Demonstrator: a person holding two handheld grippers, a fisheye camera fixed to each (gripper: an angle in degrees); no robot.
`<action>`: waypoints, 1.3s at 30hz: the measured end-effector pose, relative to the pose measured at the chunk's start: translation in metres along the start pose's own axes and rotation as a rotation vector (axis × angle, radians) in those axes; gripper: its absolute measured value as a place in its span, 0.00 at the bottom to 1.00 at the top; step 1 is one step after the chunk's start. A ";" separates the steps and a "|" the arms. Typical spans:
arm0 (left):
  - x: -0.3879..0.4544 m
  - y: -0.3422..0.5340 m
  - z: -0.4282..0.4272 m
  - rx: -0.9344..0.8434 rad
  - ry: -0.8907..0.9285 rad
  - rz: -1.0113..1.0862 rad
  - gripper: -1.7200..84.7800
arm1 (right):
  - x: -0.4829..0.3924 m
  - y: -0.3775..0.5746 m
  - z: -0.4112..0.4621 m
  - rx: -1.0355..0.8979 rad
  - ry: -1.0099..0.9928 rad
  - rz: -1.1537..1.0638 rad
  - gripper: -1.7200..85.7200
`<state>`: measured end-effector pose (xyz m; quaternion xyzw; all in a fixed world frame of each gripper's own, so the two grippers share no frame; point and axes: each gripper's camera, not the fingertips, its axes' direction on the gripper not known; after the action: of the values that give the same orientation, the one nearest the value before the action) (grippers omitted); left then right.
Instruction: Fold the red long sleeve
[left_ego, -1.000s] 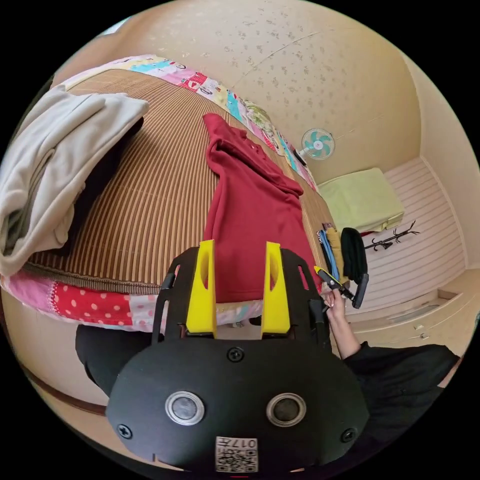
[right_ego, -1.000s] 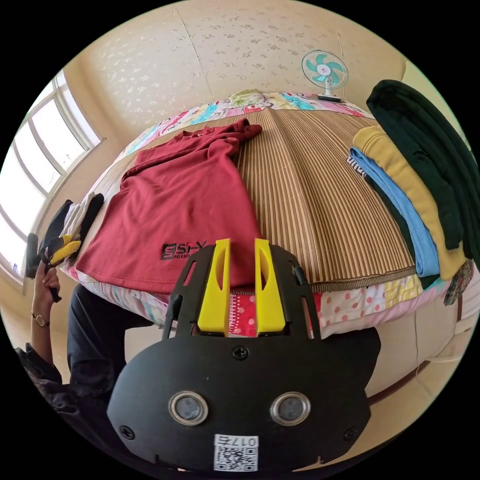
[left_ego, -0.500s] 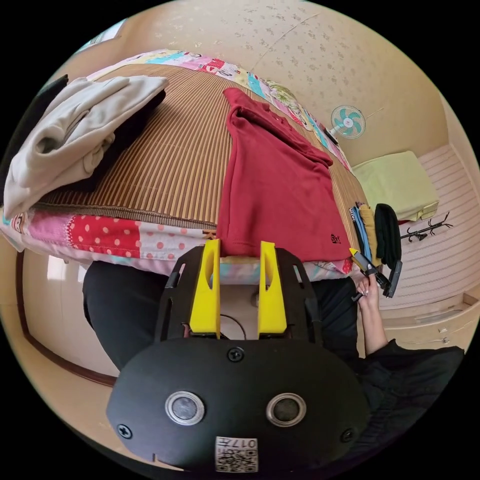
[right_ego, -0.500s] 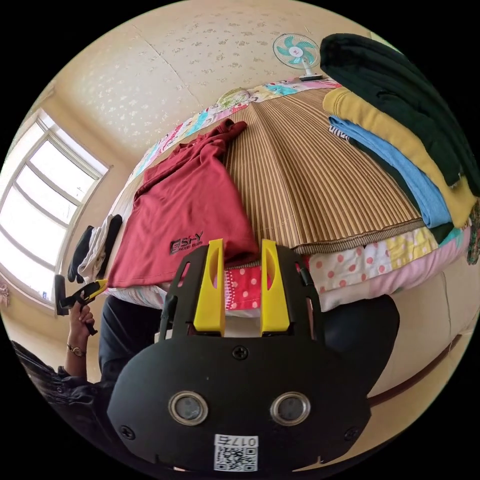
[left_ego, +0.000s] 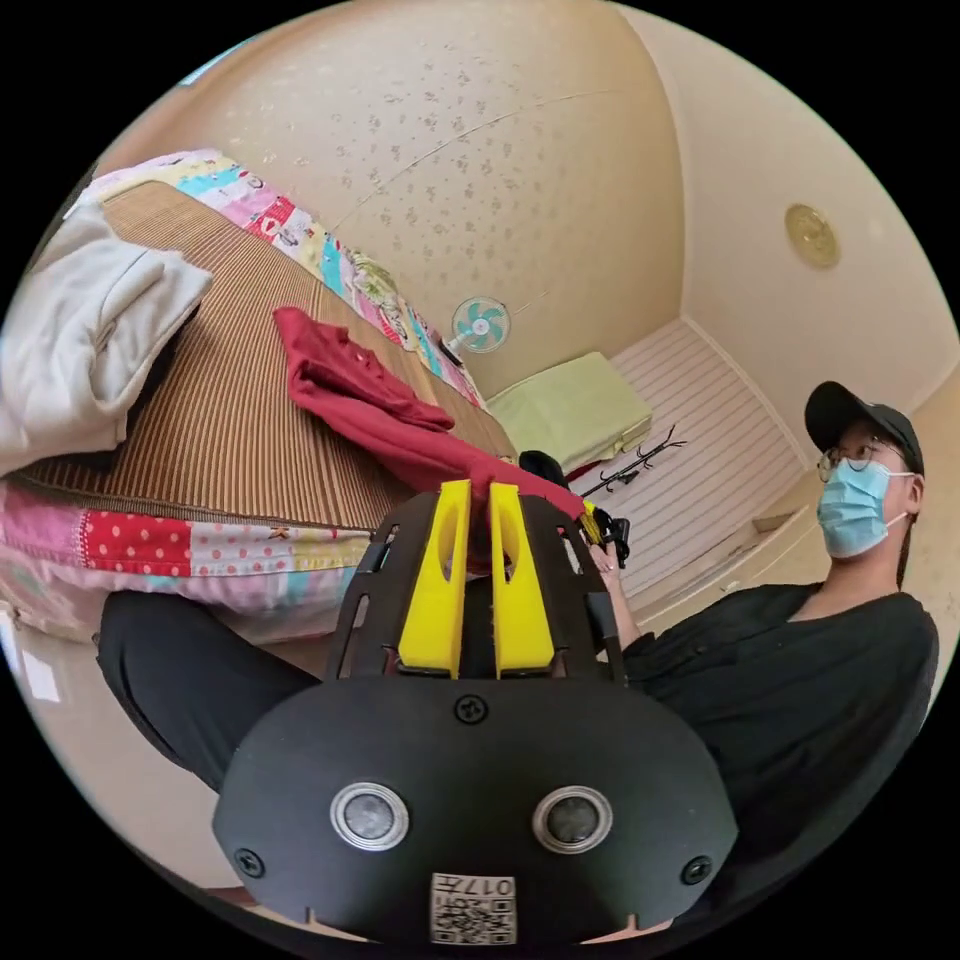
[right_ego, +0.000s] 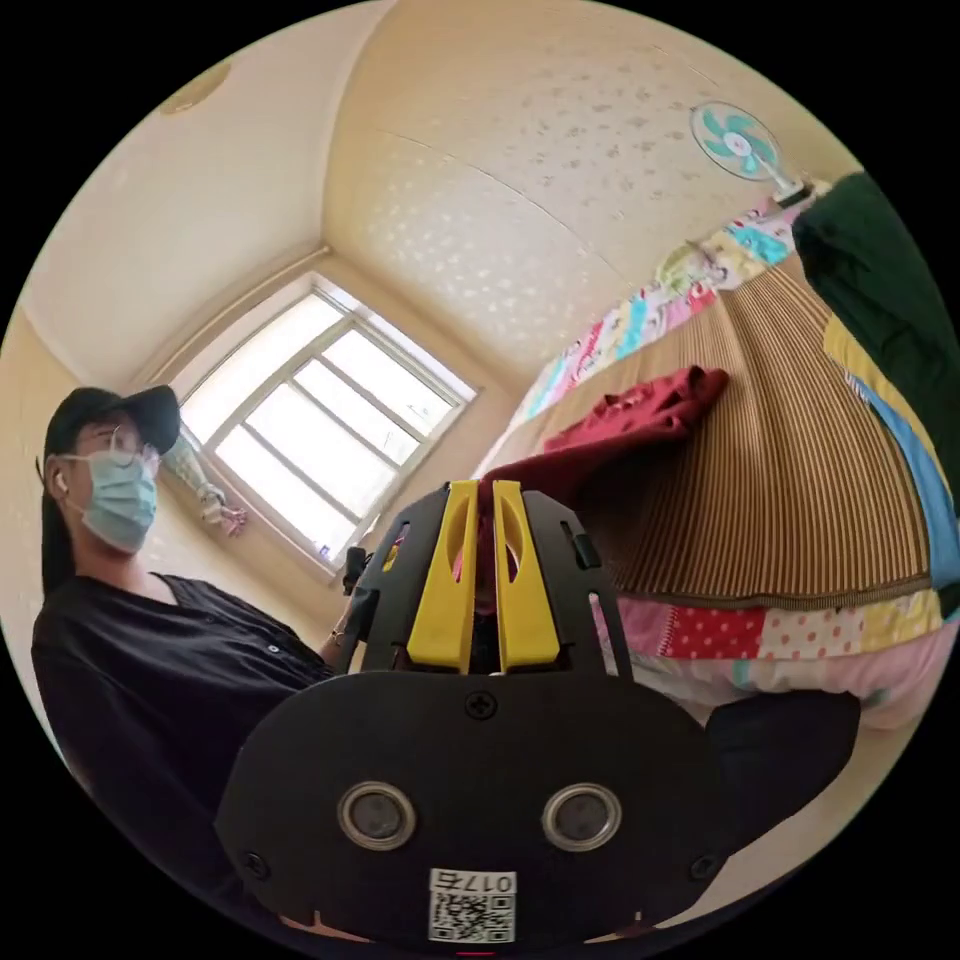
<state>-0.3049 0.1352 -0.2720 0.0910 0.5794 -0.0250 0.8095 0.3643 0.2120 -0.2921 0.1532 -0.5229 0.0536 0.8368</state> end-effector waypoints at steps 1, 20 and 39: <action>0.014 0.002 -0.014 0.040 0.040 0.035 0.07 | -0.023 0.000 -0.012 0.029 -0.019 -0.068 0.05; -0.057 -0.138 0.175 -0.033 -0.203 0.055 0.11 | 0.214 -0.135 0.225 -0.164 0.514 0.424 0.08; -0.086 0.000 0.274 -0.273 -0.675 -0.030 0.06 | 0.230 -0.065 0.329 -0.455 0.809 -0.017 0.09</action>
<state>-0.0777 0.0815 -0.1053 -0.0396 0.2791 0.0121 0.9594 0.2008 0.0316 0.0335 -0.0635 -0.1514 -0.0138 0.9863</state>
